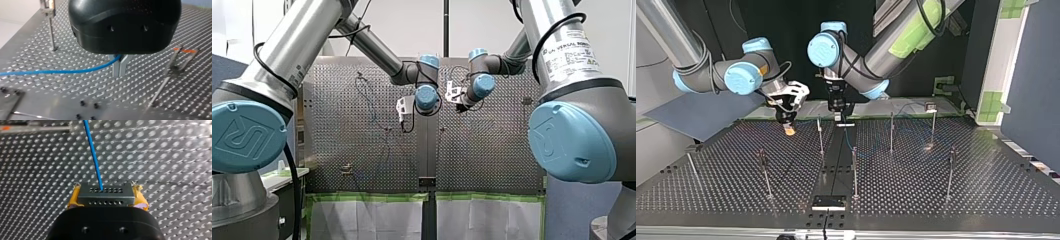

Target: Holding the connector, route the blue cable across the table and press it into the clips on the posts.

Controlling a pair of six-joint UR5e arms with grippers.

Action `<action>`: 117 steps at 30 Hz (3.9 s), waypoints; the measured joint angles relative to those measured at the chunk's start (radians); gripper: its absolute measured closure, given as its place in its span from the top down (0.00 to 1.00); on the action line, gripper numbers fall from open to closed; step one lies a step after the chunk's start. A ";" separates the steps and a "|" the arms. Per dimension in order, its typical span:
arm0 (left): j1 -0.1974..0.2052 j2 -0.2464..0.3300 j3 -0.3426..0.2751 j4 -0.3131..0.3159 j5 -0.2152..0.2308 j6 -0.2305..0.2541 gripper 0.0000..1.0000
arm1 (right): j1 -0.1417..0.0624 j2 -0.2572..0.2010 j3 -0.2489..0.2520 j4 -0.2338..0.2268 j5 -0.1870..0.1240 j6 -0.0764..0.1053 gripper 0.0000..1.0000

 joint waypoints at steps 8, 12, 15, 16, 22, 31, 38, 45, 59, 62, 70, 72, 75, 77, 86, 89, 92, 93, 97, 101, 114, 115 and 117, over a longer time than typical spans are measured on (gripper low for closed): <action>0.002 -0.058 -0.062 0.070 0.066 0.008 0.00 | -0.005 0.008 0.078 -0.073 0.005 0.009 0.00; 0.006 -0.093 -0.065 0.105 0.102 -0.002 0.00 | -0.005 0.032 0.102 -0.113 0.001 0.006 0.00; 0.010 -0.111 -0.064 0.133 0.130 -0.005 0.00 | -0.005 0.055 0.107 -0.134 -0.001 0.001 0.00; 0.011 -0.114 -0.064 0.141 0.138 -0.007 0.00 | -0.005 0.061 0.107 -0.137 -0.002 0.000 0.00; 0.021 -0.119 -0.064 0.176 0.191 -0.016 0.00 | -0.010 0.091 0.109 -0.146 -0.002 -0.004 0.00; 0.048 -0.133 -0.057 0.208 0.256 -0.043 0.00 | -0.035 0.107 0.108 -0.169 -0.021 0.000 0.00; 0.060 -0.196 -0.020 0.217 0.282 -0.048 0.00 | -0.057 0.109 0.108 -0.185 -0.044 0.003 0.00; 0.072 -0.214 0.006 0.224 0.296 -0.058 0.00 | -0.070 0.110 0.106 -0.195 -0.069 0.004 0.00; 0.111 -0.219 0.035 0.225 0.350 -0.066 0.00 | -0.099 0.113 0.105 -0.208 -0.079 0.012 0.00; 0.126 -0.229 0.053 0.216 0.360 -0.065 0.00 | -0.106 0.114 0.105 -0.213 -0.081 0.012 0.00; 0.187 -0.236 0.101 0.184 0.386 -0.047 0.00 | -0.118 0.130 0.097 -0.233 -0.101 0.013 0.00; 0.202 -0.237 0.106 0.180 0.396 -0.045 0.00 | -0.121 0.142 0.088 -0.234 -0.105 0.014 0.00; 0.217 -0.237 0.111 0.176 0.405 -0.041 0.00 | -0.124 0.152 0.076 -0.235 -0.111 0.016 0.00; 0.223 -0.236 0.116 0.171 0.414 -0.039 0.00 | -0.127 0.155 0.065 -0.235 -0.116 0.022 0.00; 0.236 -0.236 0.129 0.145 0.426 -0.015 0.11 | -0.143 0.157 0.039 -0.235 -0.122 0.037 0.00; 0.235 -0.236 0.129 0.129 0.423 -0.002 0.36 | -0.153 0.157 0.035 -0.236 -0.124 0.039 0.00; 0.230 -0.236 0.130 0.109 0.407 0.017 0.64 | -0.161 0.157 0.033 -0.235 -0.126 0.039 0.00; 0.227 -0.236 0.130 0.100 0.397 0.023 0.77 | -0.164 0.157 0.033 -0.235 -0.127 0.039 0.00; 0.215 -0.236 0.130 0.065 0.375 0.045 1.00 | -0.173 0.157 0.032 -0.235 -0.128 0.039 0.00; 0.205 -0.236 0.130 0.027 0.347 0.066 1.00 | -0.182 0.157 0.031 -0.232 -0.131 0.039 0.00; 0.150 -0.192 0.109 -0.088 0.243 0.077 1.00 | -0.204 0.157 0.031 -0.206 -0.133 0.048 0.00; 0.145 -0.183 0.103 -0.093 0.237 0.075 1.00 | -0.206 0.157 0.031 -0.201 -0.133 0.048 0.00; 0.132 -0.164 0.088 -0.099 0.228 0.072 1.00 | -0.210 0.156 0.031 -0.195 -0.133 0.048 0.00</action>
